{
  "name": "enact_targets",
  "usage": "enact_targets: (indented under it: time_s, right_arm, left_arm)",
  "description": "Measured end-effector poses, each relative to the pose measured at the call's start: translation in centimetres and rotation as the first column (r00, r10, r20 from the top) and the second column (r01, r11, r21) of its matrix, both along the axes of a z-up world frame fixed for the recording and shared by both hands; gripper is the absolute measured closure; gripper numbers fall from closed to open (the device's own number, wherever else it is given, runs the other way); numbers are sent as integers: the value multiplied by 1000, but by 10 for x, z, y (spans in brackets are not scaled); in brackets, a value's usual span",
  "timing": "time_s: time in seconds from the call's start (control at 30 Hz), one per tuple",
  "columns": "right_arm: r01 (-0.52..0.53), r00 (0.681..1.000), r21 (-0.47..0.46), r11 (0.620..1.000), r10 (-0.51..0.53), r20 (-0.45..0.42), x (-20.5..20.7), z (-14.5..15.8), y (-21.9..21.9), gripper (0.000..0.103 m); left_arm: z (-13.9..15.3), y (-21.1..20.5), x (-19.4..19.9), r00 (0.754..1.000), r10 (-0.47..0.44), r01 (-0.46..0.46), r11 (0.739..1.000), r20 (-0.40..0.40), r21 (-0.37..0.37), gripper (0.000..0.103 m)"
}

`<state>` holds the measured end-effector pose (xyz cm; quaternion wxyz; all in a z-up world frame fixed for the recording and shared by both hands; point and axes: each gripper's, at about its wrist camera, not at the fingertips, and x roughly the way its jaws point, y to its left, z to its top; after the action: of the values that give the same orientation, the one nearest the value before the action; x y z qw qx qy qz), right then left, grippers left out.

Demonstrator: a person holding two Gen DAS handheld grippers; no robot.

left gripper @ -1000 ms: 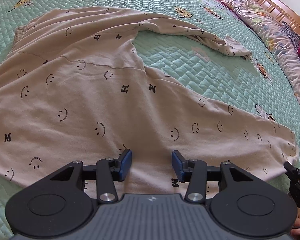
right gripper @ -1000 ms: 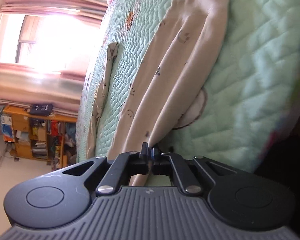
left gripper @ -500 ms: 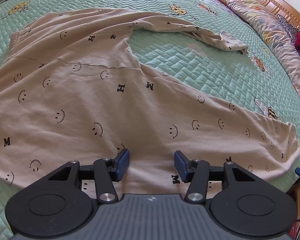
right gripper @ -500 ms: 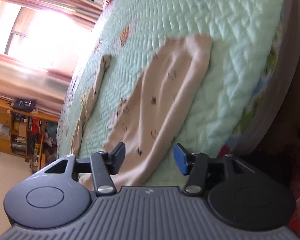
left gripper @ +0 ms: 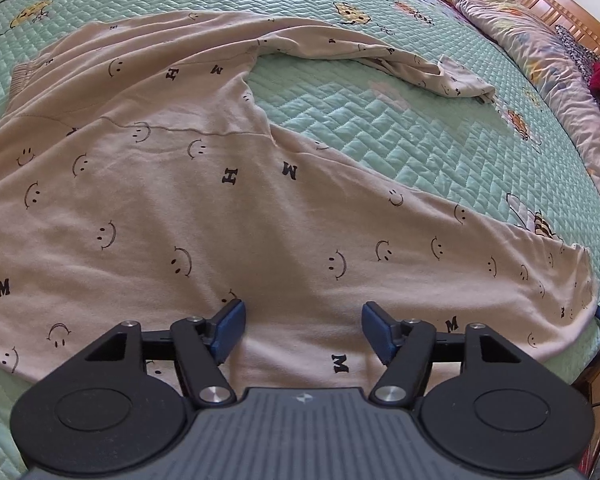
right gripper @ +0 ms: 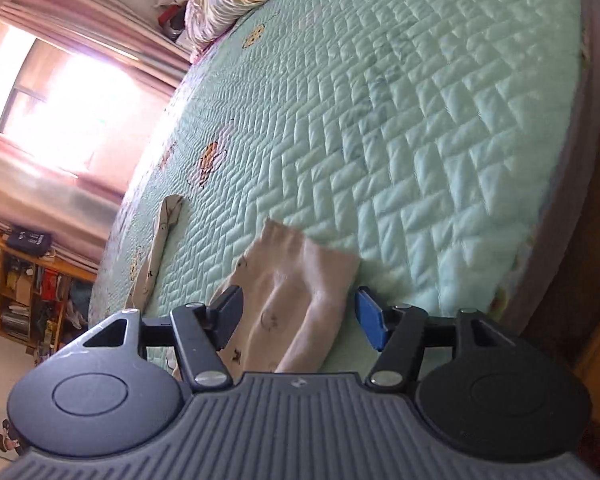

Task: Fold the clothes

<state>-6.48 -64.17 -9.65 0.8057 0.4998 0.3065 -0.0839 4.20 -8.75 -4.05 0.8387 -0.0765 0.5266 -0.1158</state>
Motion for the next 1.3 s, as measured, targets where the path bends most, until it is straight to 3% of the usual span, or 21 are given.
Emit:
enact_targets:
  time_s: [0.17,0.23,0.27,0.3,0.37,0.43,0.57,0.67,0.77,0.87,1.03,1.1,1.17,1.3]
  right_arm:
    - [-71,997,-44,996,72,16,27,0,-1,42]
    - [-126,992,-104,987,126,-5,36,5,4,58]
    - [-147,989,-127,981,145,-26,41,8,6,82]
    - [-161,987,-135,978,157,-40,45,9,7,93]
    - [-192,981,-179,965,189,-32,47,19,14,94]
    - [-217,973,-290,932,230,10,50,42,24,94]
    - [-126,983,-390,912,168,76,49,77,20,94]
    - [-118,992,-340,933,126,1,50,61,5,92]
    - [-139,989,-252,958,120,-88,47,29,-3,81]
    - [-55,998,-208,977,46,-48,32,12,-7,76]
    - [42,997,-212,976,-29,65,-7,28,12,67]
    - [-21,996,-127,992,32,83,-21,25,27,63]
    - [-187,977,-8,982,187,106,-25,18,51,63]
    - [-442,894,89,893,431,118,-9,8,116,63]
  left_arm:
    - [-1,-7,-3,1000,-15,15,999,13,36,31]
    - [0,-8,-3,1000,-16,15,999,12,40,31]
    - [0,-8,-3,1000,-16,15,999,11,41,31]
    - [0,-7,-2,1000,-15,14,999,9,38,31]
    - [0,-6,-2,1000,-10,10,999,4,33,32]
    - [0,-6,-1,1000,-5,5,1000,-1,31,31]
    - [0,-9,-1,1000,1,-1,999,1,47,31]
    - [0,-12,-2,1000,-9,8,998,10,66,31]
    - [-1,-14,-2,1000,-24,23,997,12,72,28]
    - [0,-12,-3,999,-28,27,998,18,62,28]
    - [4,-7,-8,999,-27,25,999,35,42,29]
    - [8,-5,-12,998,-27,26,999,48,33,30]
    - [14,-3,-17,998,-31,30,1000,60,9,30]
    - [25,3,-22,997,-26,30,998,76,-49,30]
